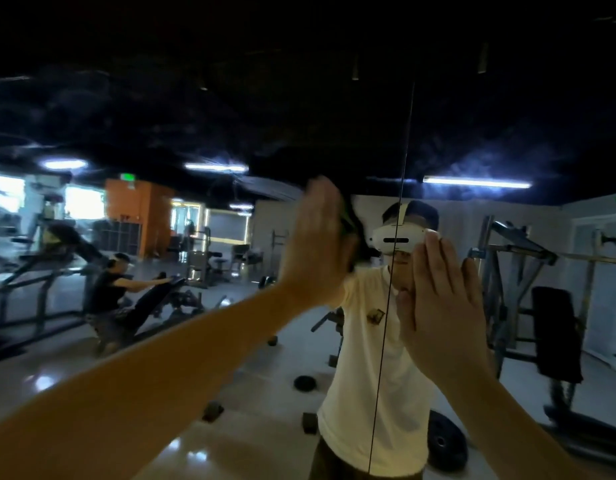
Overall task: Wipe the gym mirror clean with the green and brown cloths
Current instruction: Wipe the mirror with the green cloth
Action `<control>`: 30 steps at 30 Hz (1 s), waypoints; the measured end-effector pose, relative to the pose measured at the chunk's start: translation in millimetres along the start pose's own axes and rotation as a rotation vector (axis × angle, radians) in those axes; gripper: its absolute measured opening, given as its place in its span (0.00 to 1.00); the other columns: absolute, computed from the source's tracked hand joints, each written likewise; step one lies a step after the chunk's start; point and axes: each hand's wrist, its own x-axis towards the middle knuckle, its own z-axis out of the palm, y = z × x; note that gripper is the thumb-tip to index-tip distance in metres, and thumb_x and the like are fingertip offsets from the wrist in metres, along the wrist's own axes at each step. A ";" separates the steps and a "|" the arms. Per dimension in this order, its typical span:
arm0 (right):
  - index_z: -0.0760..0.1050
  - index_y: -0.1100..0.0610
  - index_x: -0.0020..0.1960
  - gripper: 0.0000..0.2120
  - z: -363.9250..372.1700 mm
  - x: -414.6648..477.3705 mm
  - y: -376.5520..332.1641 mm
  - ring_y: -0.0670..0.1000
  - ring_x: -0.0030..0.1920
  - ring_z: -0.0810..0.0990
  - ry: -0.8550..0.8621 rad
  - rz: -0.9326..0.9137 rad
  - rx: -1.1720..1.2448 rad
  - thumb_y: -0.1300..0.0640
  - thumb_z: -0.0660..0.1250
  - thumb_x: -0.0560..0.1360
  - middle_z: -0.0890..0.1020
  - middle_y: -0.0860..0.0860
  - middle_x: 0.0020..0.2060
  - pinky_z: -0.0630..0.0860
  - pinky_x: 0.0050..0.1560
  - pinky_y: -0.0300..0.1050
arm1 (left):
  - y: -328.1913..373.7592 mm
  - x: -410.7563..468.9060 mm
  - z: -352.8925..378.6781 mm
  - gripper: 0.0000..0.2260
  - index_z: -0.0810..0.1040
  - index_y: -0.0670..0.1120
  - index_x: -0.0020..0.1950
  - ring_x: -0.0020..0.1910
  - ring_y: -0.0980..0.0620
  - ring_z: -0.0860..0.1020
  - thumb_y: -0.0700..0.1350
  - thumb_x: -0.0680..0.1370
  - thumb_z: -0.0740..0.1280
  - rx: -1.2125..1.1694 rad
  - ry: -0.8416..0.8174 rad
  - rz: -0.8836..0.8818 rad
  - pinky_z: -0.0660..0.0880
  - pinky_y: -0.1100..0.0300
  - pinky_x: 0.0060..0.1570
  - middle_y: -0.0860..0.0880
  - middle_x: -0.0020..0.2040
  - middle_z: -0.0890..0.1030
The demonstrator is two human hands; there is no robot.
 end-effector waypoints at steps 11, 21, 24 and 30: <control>0.54 0.63 0.82 0.31 -4.2 -1.5 7.8 0.58 0.83 0.50 -0.018 -0.033 -0.020 0.51 0.53 0.83 0.54 0.60 0.83 0.51 0.81 0.63 | -52.8 61.3 -33.0 0.34 0.50 0.36 0.83 0.83 0.40 0.50 0.58 0.85 0.46 -0.048 0.220 -0.578 0.50 0.43 0.80 0.37 0.84 0.52; 0.78 0.64 0.66 0.24 -21.3 30.7 0.6 0.63 0.66 0.75 0.130 0.058 0.107 0.51 0.53 0.80 0.78 0.61 0.65 0.70 0.68 0.64 | -23.1 37.5 -12.6 0.31 0.49 0.42 0.84 0.84 0.44 0.47 0.56 0.87 0.52 0.117 0.117 0.198 0.46 0.45 0.82 0.41 0.85 0.51; 0.77 0.64 0.65 0.24 -17.0 37.1 -5.2 0.63 0.64 0.75 0.164 0.071 0.073 0.51 0.53 0.80 0.78 0.62 0.65 0.69 0.67 0.63 | -75.4 68.6 -26.0 0.30 0.53 0.40 0.84 0.83 0.42 0.52 0.56 0.86 0.48 0.024 0.288 -0.305 0.47 0.47 0.82 0.40 0.84 0.55; 0.76 0.65 0.66 0.22 -13.1 61.2 -52.6 0.61 0.65 0.75 0.217 -0.087 0.115 0.56 0.55 0.78 0.77 0.61 0.65 0.70 0.68 0.62 | -241.0 62.6 24.2 0.32 0.52 0.47 0.85 0.83 0.41 0.55 0.62 0.84 0.47 -0.048 0.427 -0.950 0.54 0.46 0.81 0.44 0.84 0.55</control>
